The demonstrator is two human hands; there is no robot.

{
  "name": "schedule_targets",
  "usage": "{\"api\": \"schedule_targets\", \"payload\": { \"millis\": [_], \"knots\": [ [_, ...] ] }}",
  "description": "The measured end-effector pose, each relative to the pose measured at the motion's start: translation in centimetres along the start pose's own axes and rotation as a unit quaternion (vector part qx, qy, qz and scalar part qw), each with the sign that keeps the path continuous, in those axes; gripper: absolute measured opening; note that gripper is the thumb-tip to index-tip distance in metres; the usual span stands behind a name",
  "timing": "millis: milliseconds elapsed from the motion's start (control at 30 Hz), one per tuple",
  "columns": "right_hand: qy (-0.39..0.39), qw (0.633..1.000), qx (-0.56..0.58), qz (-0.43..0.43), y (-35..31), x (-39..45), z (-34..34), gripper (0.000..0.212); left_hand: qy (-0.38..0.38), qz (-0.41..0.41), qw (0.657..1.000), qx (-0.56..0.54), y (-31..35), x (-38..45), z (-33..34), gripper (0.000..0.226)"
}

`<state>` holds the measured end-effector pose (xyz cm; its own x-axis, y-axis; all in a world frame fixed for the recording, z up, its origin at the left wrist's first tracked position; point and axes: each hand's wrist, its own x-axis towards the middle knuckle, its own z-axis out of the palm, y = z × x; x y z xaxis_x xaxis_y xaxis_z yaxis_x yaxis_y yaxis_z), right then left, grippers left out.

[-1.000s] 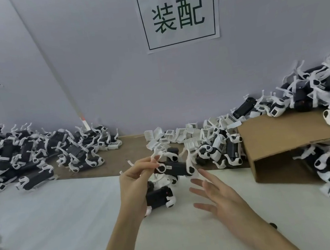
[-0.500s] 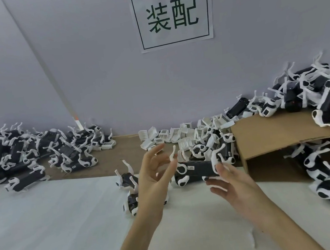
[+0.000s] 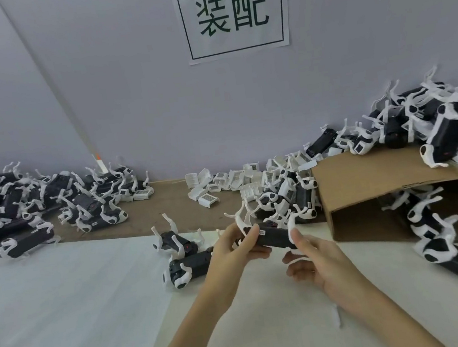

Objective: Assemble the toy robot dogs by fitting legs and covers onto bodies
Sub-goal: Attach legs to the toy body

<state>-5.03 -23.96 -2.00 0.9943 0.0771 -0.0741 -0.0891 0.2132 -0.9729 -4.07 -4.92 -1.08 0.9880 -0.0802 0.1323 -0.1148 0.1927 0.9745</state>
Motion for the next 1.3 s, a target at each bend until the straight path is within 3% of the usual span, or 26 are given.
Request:
{"api": "schedule_targets", "payload": {
  "millis": [133,200,300,433,500,633,733,767,900,1033,1200,1300],
  "knots": [
    [-0.048,0.997,-0.045,-0.038,-0.6,-0.8,-0.6,0.054,-0.039,0.018,0.999,-0.018,0.2,-0.2,-0.7,0.04],
    [-0.073,0.995,-0.061,-0.039,-1.0,-1.1,-1.2,0.044,-0.06,0.022,0.998,-0.016,0.3,-0.2,-1.1,0.048],
    [-0.124,0.99,-0.064,-0.017,-1.5,-1.2,-2.5,0.053,-0.103,-0.005,0.994,-0.042,0.2,0.3,-1.8,0.067],
    [-0.195,0.981,0.004,-0.005,-2.0,-1.1,-4.4,0.068,-0.208,-0.062,0.961,-0.168,0.7,0.6,-3.5,0.067],
    [-0.215,0.976,0.029,-0.016,-2.1,-0.9,-4.7,0.07,-0.213,-0.088,0.952,-0.199,0.7,0.7,-3.5,0.061],
    [-0.194,0.978,0.069,-0.009,-1.7,-0.7,-3.9,0.061,-0.091,-0.106,0.985,-0.101,0.6,0.5,-1.4,0.065],
    [-0.143,0.989,-0.012,-0.043,-1.2,-0.9,-3.0,0.029,-0.072,-0.112,0.991,-0.015,0.4,0.3,-0.3,0.059],
    [-0.114,0.99,-0.051,-0.066,-1.0,-0.9,-2.7,0.028,-0.07,-0.112,0.991,0.005,0.3,0.1,-0.3,0.055],
    [-0.041,0.978,-0.13,-0.155,-0.5,-0.8,-2.0,0.033,-0.09,-0.094,0.991,0.035,0.5,-0.3,-0.4,0.05],
    [-0.054,0.99,-0.036,-0.128,0.2,-0.1,-1.9,0.052,-0.074,-0.021,0.997,0.015,0.6,-0.5,-0.5,0.041],
    [-0.034,0.987,-0.045,-0.148,1.0,0.2,-1.9,0.061,-0.079,0.048,0.987,0.132,0.5,-0.7,-0.7,0.043],
    [-0.027,0.985,-0.049,-0.161,1.2,0.2,-2.0,0.058,-0.057,0.086,0.962,0.253,0.3,-0.7,-0.6,0.045]
  ]
}}
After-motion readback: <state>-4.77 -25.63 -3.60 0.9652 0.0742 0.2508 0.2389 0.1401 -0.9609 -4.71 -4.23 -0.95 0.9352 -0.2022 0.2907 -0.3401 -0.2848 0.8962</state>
